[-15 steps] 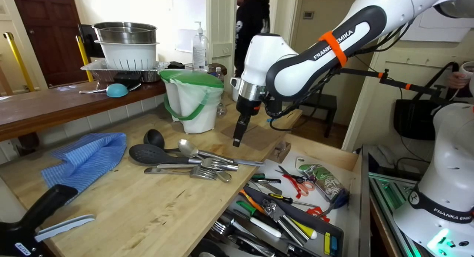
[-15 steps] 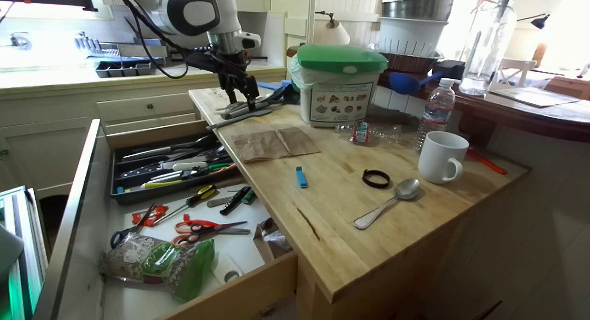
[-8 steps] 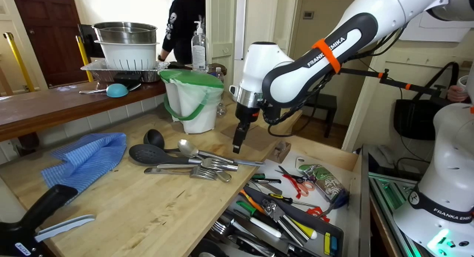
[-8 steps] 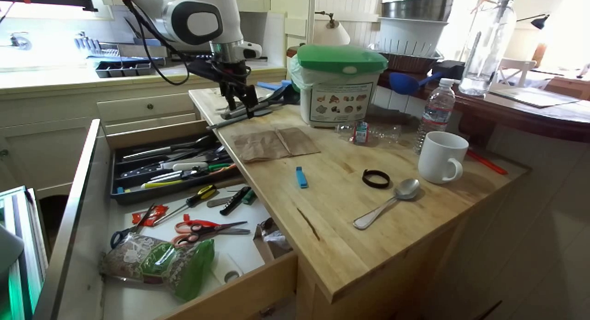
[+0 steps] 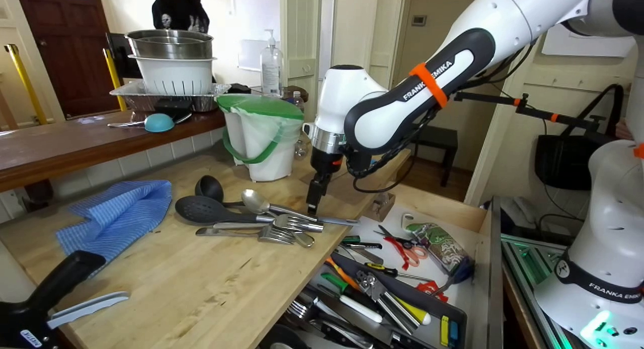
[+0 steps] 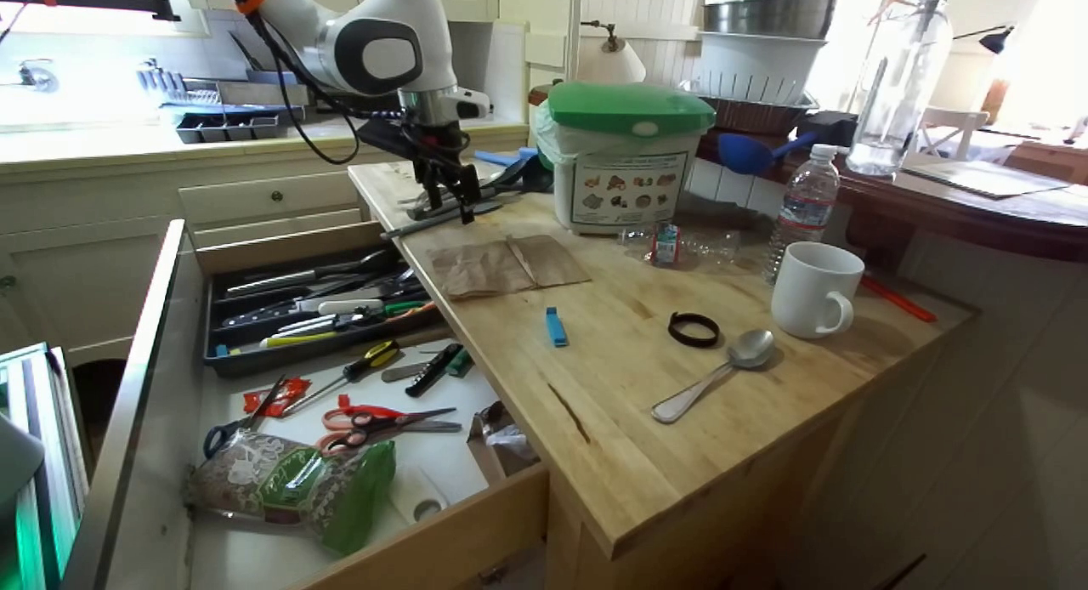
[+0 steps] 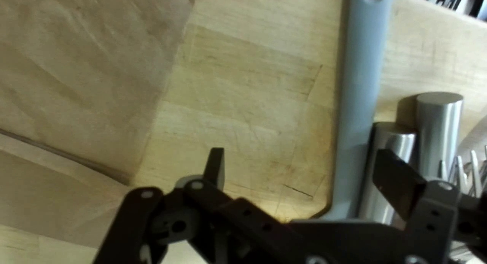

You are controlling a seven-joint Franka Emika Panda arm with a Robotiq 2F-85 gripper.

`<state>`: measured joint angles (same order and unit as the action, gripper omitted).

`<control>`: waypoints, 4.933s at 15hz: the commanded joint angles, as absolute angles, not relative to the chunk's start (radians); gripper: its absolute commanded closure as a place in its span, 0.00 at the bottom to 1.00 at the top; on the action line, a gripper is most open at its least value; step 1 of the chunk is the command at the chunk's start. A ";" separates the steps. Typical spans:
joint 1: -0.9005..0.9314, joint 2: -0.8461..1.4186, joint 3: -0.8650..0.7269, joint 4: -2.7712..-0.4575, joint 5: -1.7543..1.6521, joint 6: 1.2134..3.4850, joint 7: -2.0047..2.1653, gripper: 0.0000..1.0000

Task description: Move the black and grey ladle in the drawer to the left, pick up the plastic grey spatula from the table and put it in the drawer

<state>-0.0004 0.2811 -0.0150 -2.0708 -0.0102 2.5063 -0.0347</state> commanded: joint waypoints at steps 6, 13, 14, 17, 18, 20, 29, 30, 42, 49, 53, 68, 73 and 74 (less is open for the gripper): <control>0.059 0.340 -0.022 -1.958 -0.120 2.371 0.092 0.00; 0.045 0.308 -0.035 -1.948 -0.109 2.304 0.126 0.00; 0.033 0.295 -0.040 -1.959 -0.098 2.316 0.126 0.00; -0.005 0.289 -0.051 -1.963 -0.060 2.320 0.107 0.00; -0.015 0.292 -0.048 -1.964 -0.049 2.330 0.089 0.00; -0.023 0.306 -0.034 -1.974 -0.030 2.383 0.065 0.00; -0.081 0.328 0.069 -2.017 0.193 2.504 -0.227 0.00; -0.086 0.324 0.069 -2.019 0.201 2.501 -0.237 0.00; -0.085 0.325 0.042 -2.011 0.166 2.511 -0.252 0.00; -0.076 0.341 0.025 -2.006 0.121 2.494 -0.225 0.00; -0.030 0.355 0.005 -2.002 0.028 2.497 -0.123 0.00; 0.062 0.378 -0.010 -1.973 -0.099 2.434 0.095 0.04; 0.040 0.386 -0.007 -1.964 -0.065 2.408 0.081 0.44; 0.036 0.387 -0.009 -1.958 -0.064 2.400 0.079 0.53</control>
